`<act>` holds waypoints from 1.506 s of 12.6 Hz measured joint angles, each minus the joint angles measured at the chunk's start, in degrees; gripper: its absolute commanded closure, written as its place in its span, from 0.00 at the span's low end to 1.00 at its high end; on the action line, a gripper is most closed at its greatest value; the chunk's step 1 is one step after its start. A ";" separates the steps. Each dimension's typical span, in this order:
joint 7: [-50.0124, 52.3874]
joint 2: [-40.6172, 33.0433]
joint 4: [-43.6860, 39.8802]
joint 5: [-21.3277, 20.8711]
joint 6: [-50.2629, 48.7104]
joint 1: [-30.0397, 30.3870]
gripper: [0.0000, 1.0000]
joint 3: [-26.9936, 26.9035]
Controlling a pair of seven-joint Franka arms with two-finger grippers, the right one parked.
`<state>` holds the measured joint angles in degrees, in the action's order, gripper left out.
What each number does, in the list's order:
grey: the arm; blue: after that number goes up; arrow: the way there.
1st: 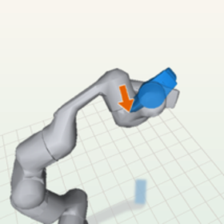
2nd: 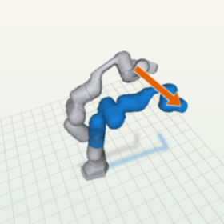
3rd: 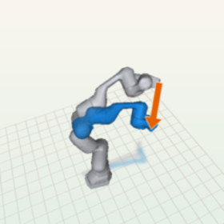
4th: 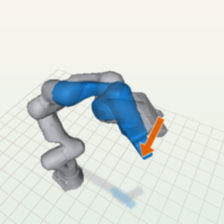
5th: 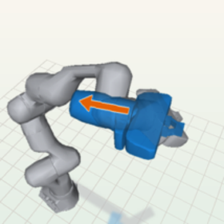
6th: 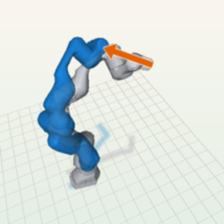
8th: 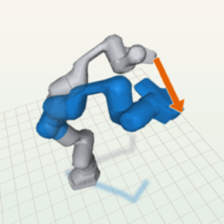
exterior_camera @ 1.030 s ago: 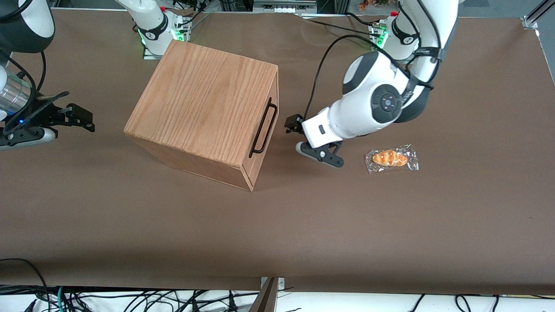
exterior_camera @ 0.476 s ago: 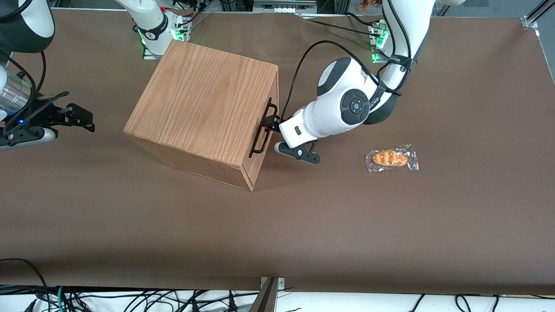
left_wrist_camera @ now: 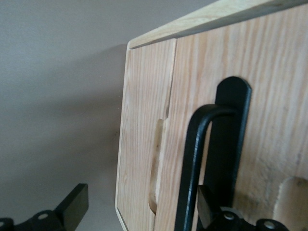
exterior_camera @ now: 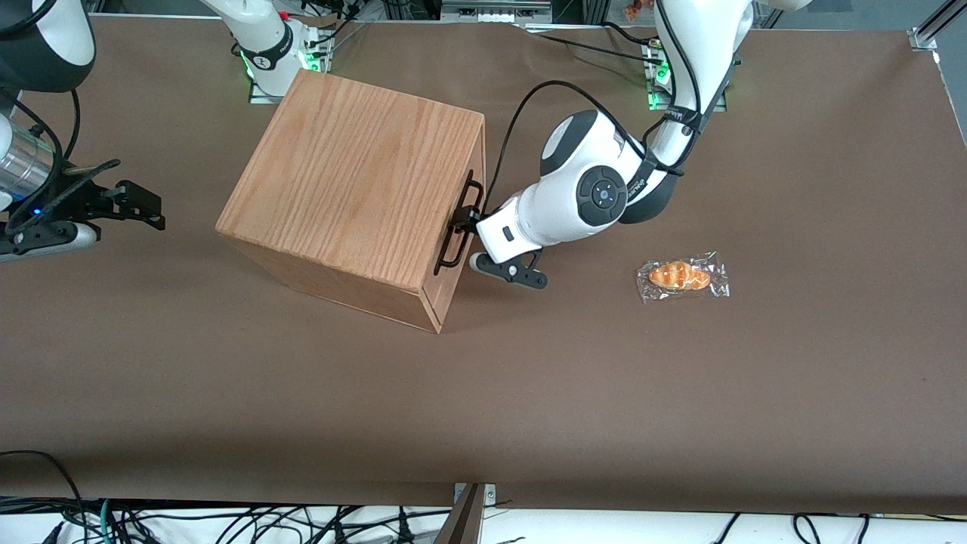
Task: Open top drawer with left arm
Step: 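Pull the handle with the left gripper, sliding the drawer out of the box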
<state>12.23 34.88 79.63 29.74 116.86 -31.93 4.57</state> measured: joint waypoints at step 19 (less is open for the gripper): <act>-0.05 0.52 -0.23 0.00 -0.05 6.67 0.00 -1.19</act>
<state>12.18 35.40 79.40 29.74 116.81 -25.26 3.38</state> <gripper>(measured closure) 0.000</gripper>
